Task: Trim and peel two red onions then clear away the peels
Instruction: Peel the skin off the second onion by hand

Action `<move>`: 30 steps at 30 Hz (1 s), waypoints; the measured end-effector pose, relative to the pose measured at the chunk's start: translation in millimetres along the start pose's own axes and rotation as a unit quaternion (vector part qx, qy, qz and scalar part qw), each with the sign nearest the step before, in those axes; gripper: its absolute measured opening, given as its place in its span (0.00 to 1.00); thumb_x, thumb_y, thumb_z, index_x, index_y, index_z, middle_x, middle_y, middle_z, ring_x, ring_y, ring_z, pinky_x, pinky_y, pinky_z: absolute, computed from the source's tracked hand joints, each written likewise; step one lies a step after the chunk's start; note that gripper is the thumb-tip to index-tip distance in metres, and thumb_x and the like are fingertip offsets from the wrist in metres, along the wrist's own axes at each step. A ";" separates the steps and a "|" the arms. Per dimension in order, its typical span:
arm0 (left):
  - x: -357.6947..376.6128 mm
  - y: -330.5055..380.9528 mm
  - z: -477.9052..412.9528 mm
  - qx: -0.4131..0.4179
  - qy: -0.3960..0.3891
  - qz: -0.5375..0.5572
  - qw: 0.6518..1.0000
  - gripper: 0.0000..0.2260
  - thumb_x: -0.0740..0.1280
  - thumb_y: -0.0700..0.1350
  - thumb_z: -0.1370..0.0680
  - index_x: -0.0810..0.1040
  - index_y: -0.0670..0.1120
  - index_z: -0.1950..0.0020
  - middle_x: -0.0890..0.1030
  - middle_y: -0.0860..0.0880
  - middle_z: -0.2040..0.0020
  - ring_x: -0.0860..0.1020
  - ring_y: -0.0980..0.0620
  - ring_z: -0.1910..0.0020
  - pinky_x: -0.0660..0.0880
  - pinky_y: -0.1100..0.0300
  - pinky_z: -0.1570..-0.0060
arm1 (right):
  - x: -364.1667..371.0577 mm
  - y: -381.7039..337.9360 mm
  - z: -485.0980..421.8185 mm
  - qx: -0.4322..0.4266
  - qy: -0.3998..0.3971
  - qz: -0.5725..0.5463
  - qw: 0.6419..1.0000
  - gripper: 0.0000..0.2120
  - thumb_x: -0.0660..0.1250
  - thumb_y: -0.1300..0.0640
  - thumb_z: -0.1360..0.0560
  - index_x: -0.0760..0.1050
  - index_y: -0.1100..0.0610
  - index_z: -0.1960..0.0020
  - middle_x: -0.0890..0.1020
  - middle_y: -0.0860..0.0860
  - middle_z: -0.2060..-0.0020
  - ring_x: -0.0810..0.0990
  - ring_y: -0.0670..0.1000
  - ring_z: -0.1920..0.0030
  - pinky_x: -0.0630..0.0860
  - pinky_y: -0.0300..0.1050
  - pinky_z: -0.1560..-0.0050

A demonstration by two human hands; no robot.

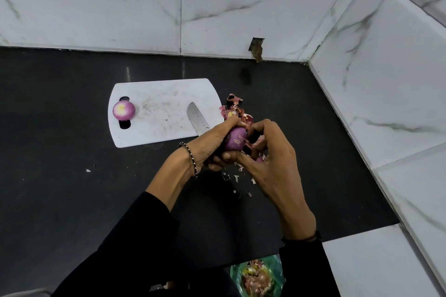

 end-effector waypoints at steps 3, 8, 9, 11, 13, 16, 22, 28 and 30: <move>0.8 2.1 1.2 0.006 -0.003 -0.009 1.000 0.32 0.52 0.65 0.20 0.76 0.48 0.76 0.64 0.51 0.78 0.58 0.54 0.77 0.53 0.65 0.75 | 0.7 -2.2 -1.5 -0.009 -0.012 0.008 1.000 0.23 0.75 0.40 0.32 0.73 0.49 0.44 0.73 0.41 0.50 0.75 0.45 0.58 0.75 0.40 0.61; -3.6 4.0 3.7 0.015 0.028 -0.052 0.998 0.27 0.53 0.66 0.21 0.71 0.46 0.66 0.65 0.50 0.78 0.59 0.54 0.80 0.53 0.64 0.73 | 7.2 -1.9 -2.6 -0.023 -0.047 0.065 0.997 0.22 0.70 0.35 0.33 0.70 0.42 0.43 0.67 0.34 0.48 0.72 0.35 0.52 0.71 0.34 0.59; -4.7 3.8 3.7 0.015 0.035 -0.058 0.998 0.26 0.54 0.66 0.21 0.71 0.46 0.65 0.65 0.50 0.78 0.59 0.54 0.80 0.53 0.63 0.73 | 7.6 -1.9 -2.8 -0.026 -0.049 0.078 0.995 0.22 0.70 0.35 0.33 0.70 0.42 0.43 0.67 0.34 0.48 0.71 0.37 0.52 0.72 0.35 0.59; -6.4 3.1 3.2 0.014 0.038 -0.057 0.998 0.25 0.56 0.66 0.22 0.71 0.46 0.64 0.65 0.49 0.78 0.60 0.54 0.81 0.53 0.63 0.72 | 9.3 -1.7 -2.8 -0.031 -0.051 0.088 0.994 0.21 0.69 0.34 0.32 0.72 0.45 0.45 0.68 0.36 0.49 0.71 0.39 0.53 0.75 0.39 0.60; -8.4 3.7 4.4 0.014 0.042 -0.045 0.998 0.24 0.57 0.64 0.22 0.72 0.46 0.67 0.65 0.49 0.78 0.59 0.54 0.81 0.53 0.63 0.72 | 11.3 -1.1 -1.3 -0.032 -0.044 0.064 0.997 0.18 0.69 0.35 0.31 0.72 0.45 0.50 0.70 0.38 0.51 0.72 0.42 0.55 0.76 0.42 0.61; -7.8 4.5 4.3 0.015 0.032 -0.037 0.999 0.25 0.58 0.63 0.21 0.75 0.48 0.70 0.66 0.48 0.77 0.59 0.54 0.79 0.53 0.63 0.72 | 7.5 0.9 0.7 -0.010 -0.010 0.014 1.000 0.19 0.74 0.39 0.33 0.70 0.48 0.52 0.74 0.44 0.53 0.75 0.46 0.59 0.75 0.39 0.62; -2.3 -1.0 -0.6 0.003 -0.003 0.007 1.000 0.32 0.53 0.65 0.20 0.77 0.49 0.76 0.64 0.50 0.78 0.58 0.54 0.78 0.54 0.66 0.75 | 1.0 -0.6 1.9 0.003 0.016 -0.001 1.000 0.23 0.75 0.38 0.34 0.73 0.49 0.47 0.75 0.42 0.51 0.76 0.47 0.59 0.77 0.43 0.63; -3.6 0.0 -2.6 0.005 0.002 0.025 1.000 0.26 0.54 0.65 0.21 0.75 0.47 0.66 0.64 0.50 0.76 0.60 0.55 0.80 0.56 0.67 0.77 | 0.7 -2.8 1.8 0.018 0.027 -0.010 0.999 0.21 0.77 0.44 0.32 0.75 0.51 0.46 0.76 0.43 0.52 0.75 0.46 0.60 0.79 0.48 0.62; -3.9 1.3 -2.2 0.011 0.011 0.012 1.000 0.25 0.54 0.65 0.21 0.74 0.46 0.66 0.64 0.50 0.75 0.60 0.55 0.79 0.57 0.66 0.77 | 0.1 -2.7 1.3 0.016 0.028 0.006 0.999 0.20 0.78 0.46 0.32 0.75 0.51 0.46 0.75 0.43 0.53 0.75 0.46 0.62 0.78 0.46 0.63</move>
Point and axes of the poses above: each hand's wrist, its own z-axis away from the middle knuckle, its own x-axis out of the palm, y = z × x, the point moved 8 cm from there along -z, towards the middle knuckle
